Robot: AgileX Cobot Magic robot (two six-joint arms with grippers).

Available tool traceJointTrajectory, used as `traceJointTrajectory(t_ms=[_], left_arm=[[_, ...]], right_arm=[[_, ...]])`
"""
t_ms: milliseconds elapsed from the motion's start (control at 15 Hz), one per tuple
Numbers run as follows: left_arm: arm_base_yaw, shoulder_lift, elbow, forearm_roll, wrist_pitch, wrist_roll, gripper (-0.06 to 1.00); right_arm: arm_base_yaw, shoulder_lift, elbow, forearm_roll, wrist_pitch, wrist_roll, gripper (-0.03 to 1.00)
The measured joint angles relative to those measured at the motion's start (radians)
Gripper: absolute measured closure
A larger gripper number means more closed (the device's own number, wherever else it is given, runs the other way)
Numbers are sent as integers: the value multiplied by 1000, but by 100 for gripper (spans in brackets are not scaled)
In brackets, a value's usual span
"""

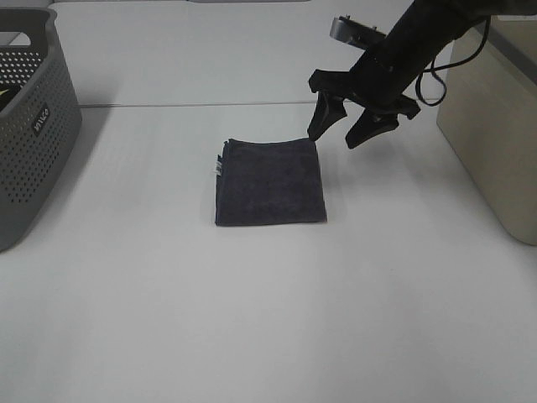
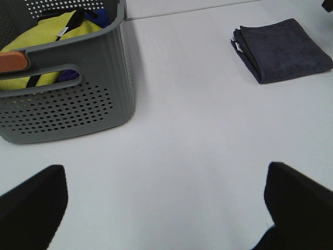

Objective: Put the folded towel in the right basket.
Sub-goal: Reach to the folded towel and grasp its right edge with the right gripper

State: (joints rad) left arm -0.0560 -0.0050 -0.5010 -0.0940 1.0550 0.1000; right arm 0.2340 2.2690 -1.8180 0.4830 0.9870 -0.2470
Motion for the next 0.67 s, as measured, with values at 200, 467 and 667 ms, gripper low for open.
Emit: traceJointTrajectory(t_ms=[200, 467, 667], left_arm=[[0, 0, 0, 0, 0, 0, -3], [0, 0, 0, 0, 0, 0, -3], [0, 0, 0, 0, 0, 0, -3]], right_arm=[[-27, 122, -91, 64, 39, -25, 32], [-29, 240, -167, 97, 64, -54, 32], [-29, 258, -172, 151, 66, -93, 33]])
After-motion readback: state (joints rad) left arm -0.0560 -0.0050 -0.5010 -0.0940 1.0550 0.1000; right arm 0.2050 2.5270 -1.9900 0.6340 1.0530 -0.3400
